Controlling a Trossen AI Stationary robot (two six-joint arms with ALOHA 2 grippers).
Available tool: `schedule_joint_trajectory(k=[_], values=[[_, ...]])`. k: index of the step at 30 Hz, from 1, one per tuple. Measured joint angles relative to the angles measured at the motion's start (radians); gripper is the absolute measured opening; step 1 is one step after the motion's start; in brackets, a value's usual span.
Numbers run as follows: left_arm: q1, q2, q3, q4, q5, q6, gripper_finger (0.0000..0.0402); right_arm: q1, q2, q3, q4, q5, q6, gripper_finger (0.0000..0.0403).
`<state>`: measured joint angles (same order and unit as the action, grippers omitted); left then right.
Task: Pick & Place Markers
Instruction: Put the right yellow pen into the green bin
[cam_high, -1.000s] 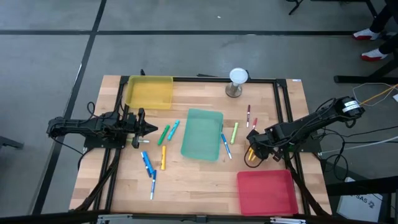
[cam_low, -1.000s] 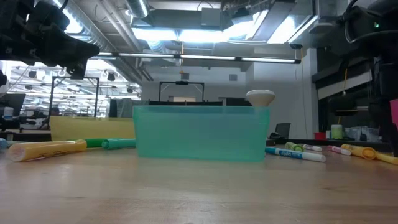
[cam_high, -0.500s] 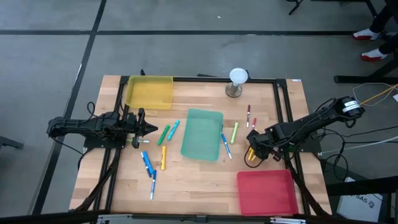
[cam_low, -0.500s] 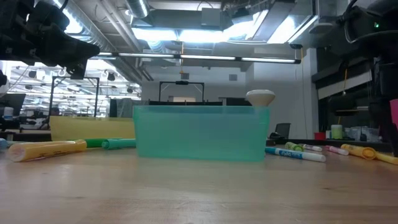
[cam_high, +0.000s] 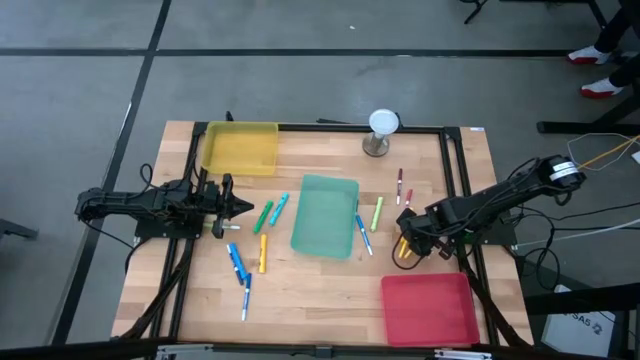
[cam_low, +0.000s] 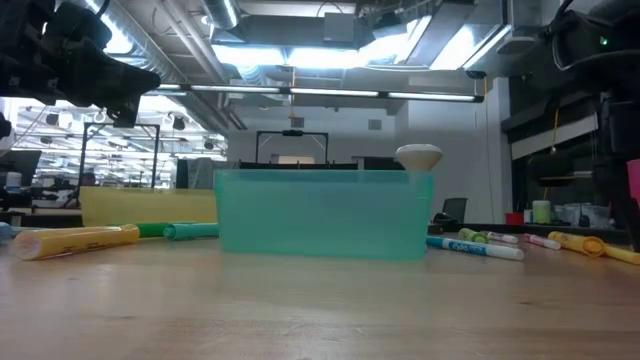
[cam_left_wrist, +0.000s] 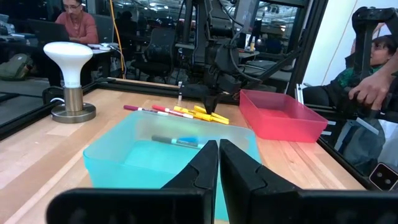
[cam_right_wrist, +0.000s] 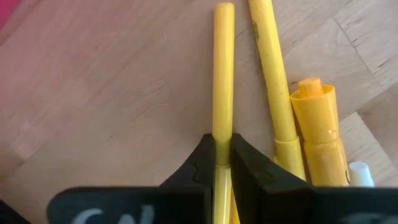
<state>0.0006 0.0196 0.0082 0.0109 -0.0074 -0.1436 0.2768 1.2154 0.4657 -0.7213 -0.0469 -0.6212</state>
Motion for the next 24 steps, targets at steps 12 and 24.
schedule_joint_trajectory(k=[12,24], values=[[0.000,0.000,0.000,0.000,0.000,0.000,0.0008,0.000,0.001,0.035,-0.047,-0.022,0.012,0.0028],[0.000,0.000,0.000,0.000,0.000,0.000,0.0012,0.000,0.001,0.105,-0.110,-0.017,0.015,0.0027]])
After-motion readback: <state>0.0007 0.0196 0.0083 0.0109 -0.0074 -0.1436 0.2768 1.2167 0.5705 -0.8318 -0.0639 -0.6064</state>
